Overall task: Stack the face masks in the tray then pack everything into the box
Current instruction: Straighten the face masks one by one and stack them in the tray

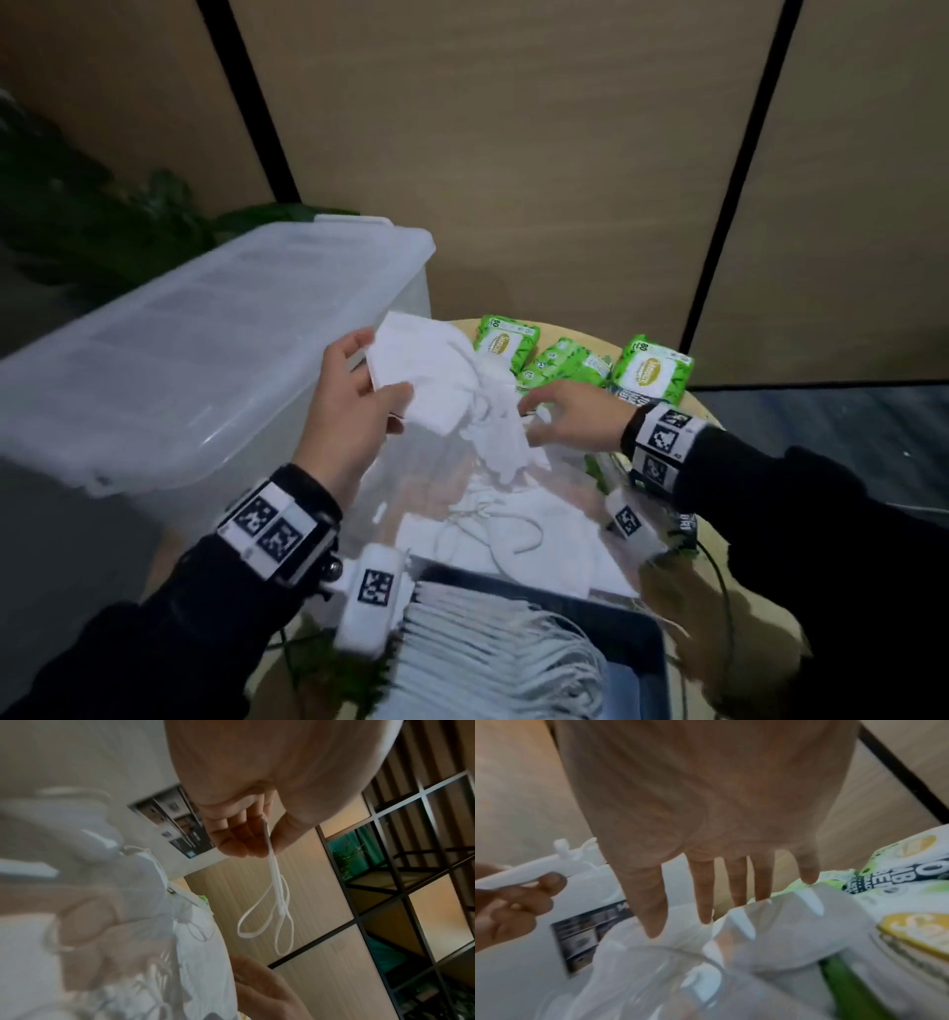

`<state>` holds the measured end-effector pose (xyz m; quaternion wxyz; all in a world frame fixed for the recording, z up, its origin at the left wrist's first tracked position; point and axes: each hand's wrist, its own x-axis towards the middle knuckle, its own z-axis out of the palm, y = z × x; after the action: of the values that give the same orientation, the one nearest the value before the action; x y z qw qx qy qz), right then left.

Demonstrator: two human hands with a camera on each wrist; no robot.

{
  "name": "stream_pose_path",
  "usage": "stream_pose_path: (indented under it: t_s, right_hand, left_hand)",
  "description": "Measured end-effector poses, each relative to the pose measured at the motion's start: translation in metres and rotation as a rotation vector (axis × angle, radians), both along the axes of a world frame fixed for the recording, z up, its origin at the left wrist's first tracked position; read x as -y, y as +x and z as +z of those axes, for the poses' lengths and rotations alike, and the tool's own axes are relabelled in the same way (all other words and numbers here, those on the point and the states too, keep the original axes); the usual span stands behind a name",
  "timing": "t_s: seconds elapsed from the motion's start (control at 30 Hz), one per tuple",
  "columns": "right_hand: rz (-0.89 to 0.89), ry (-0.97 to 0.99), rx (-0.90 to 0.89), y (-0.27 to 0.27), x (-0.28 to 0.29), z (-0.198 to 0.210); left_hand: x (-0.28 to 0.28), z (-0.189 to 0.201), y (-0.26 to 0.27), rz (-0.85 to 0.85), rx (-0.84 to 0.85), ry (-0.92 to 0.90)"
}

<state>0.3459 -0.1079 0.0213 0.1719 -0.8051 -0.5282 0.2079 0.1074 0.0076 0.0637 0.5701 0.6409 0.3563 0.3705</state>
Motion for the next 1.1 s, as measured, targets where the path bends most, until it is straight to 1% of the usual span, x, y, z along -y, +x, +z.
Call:
stream_pose_path:
  t_s: [0.07, 0.13, 0.27, 0.33, 0.37, 0.43, 0.47, 0.53, 0.63, 0.73, 0.83, 0.93, 0.97, 1.03, 1.1]
  right_hand:
    - [0.096, -0.016, -0.06, -0.022, 0.008, 0.001]
    - [0.152, -0.061, -0.108, -0.035, 0.011, -0.004]
    - [0.15, -0.054, -0.029, -0.049, 0.009, -0.011]
    - [0.081, -0.018, -0.043, -0.051, 0.002, -0.014]
    - [0.023, 0.006, -0.093, -0.05, -0.003, -0.018]
    - [-0.143, 0.066, -0.22, -0.041, -0.013, -0.027]
    - [-0.227, 0.088, -0.247, -0.037, -0.018, -0.033]
    - [-0.333, 0.083, -0.243, -0.029, -0.026, -0.04]
    - [-0.355, 0.035, -0.139, -0.025, -0.033, -0.043]
    - [-0.321, -0.001, -0.049, -0.018, -0.04, -0.047]
    - [-0.302, 0.014, -0.088, -0.011, -0.037, -0.045]
    - [-0.265, -0.036, -0.083, -0.007, -0.031, -0.043]
    - [-0.258, -0.046, -0.11, -0.008, -0.028, -0.042]
    - [-0.258, -0.001, -0.209, -0.008, -0.023, -0.04]
    - [-0.282, 0.093, -0.274, -0.007, -0.017, -0.035]
  left_hand:
    - [0.006, -0.004, -0.018, -0.018, -0.043, 0.02]
    - [0.006, -0.005, -0.028, -0.068, -0.098, 0.063]
    - [0.0, 0.004, -0.033, -0.123, -0.18, 0.248]
    - [0.0, 0.007, -0.034, -0.138, -0.256, 0.373]
    - [0.0, 0.008, -0.036, -0.135, -0.284, 0.424]
    - [0.001, 0.01, -0.037, -0.135, -0.331, 0.509]
    - [0.0, 0.01, -0.037, -0.139, -0.363, 0.533]
    - [-0.004, 0.009, -0.038, -0.157, -0.45, 0.563]
    - [-0.01, 0.008, -0.037, -0.159, -0.621, 0.625]
    - [-0.014, 0.007, -0.036, -0.208, -0.776, 0.629]
    - [-0.016, 0.006, -0.037, -0.352, -0.93, 0.572]
    - [-0.014, -0.001, -0.037, -0.493, -1.113, 0.544]
    - [-0.014, -0.004, -0.037, -0.521, -1.162, 0.535]
    - [-0.015, -0.01, -0.037, -0.529, -1.207, 0.526]
    - [-0.017, -0.011, -0.037, -0.486, -1.184, 0.547]
